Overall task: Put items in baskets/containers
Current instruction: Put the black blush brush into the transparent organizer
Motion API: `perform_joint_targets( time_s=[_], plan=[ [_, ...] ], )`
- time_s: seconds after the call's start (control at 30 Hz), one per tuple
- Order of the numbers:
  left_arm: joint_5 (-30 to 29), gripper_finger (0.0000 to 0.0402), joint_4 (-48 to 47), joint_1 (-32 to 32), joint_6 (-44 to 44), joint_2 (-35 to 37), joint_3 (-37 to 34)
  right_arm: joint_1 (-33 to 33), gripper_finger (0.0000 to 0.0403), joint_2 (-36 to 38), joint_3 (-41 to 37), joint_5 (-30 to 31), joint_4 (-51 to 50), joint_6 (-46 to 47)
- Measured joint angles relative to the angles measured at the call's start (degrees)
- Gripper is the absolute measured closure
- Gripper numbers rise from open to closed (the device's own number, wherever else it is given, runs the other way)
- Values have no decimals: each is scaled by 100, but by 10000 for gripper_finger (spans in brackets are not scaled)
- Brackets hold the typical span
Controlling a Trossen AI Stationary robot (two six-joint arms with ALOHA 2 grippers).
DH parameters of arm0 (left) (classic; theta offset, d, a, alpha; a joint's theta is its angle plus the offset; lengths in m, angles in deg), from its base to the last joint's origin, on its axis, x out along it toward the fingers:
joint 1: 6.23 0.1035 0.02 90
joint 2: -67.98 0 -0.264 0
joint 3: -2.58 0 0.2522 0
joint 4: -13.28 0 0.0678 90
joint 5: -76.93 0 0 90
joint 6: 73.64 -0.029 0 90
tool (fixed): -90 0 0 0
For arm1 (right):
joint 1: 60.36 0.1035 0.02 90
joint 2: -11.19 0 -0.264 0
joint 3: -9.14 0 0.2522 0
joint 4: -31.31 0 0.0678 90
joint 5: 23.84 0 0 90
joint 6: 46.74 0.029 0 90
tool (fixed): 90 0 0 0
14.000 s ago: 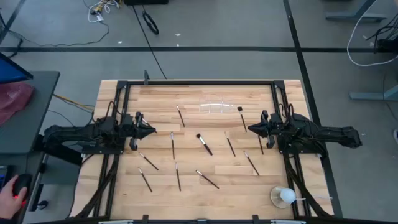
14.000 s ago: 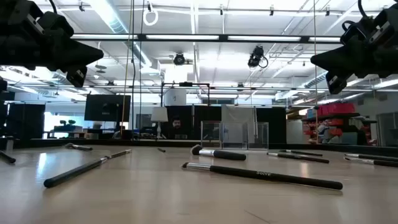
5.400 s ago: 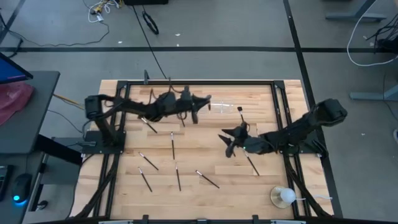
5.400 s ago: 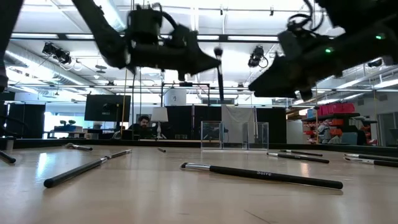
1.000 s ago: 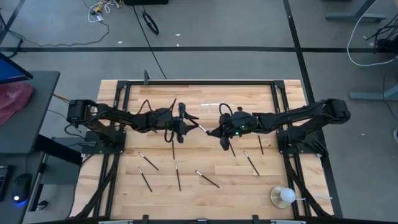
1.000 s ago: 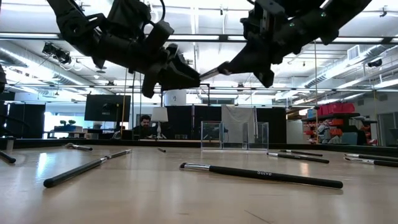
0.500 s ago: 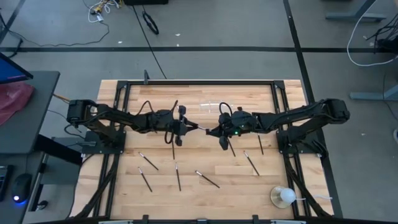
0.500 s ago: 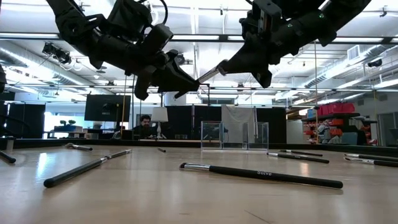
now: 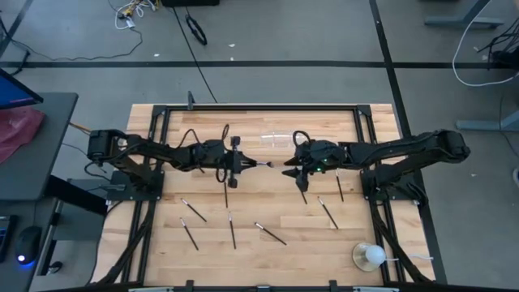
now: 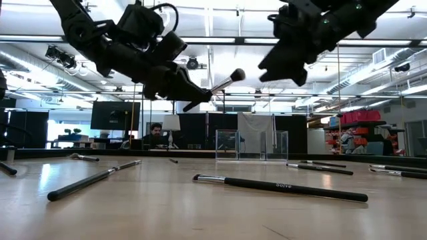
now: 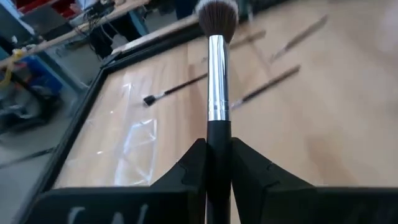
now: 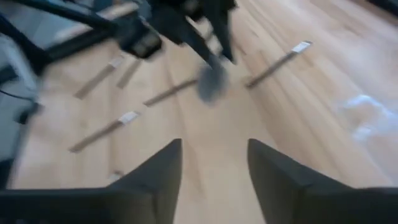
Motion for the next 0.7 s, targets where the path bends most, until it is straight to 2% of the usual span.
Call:
perform_joint_targets(
  time_s=[0.1, 0.17, 0.27, 0.33, 0.43, 0.53, 0.7],
  plan=[
    [670, 349, 984, 232, 628, -1, -347, 117, 190, -14, -304, 498, 237, -227],
    [1048, 349, 1738, 352, 1054, -2, -598, 223, 182, -148, -696, 818, 1074, -327],
    [1407, 349, 2581, 438, 1547, 0, -866, 370, 179, -522, -1416, 1142, 3185, -505],
    [1429, 349, 2756, 426, 1751, 3, -913, 436, 180, -905, -1737, 1230, 4792, -705],
    [1383, 349, 2754, 345, 1902, 4, -913, 497, 182, -1579, -1789, 1244, 6472, -1226],
    [1162, 349, 2774, 221, 1925, 4, -913, 499, 184, -2199, -1423, 1281, 7119, -1689],
    [909, 349, 2810, 124, 1924, 4, -913, 474, 184, -2867, -585, 1293, 7160, -1987]
  ],
)
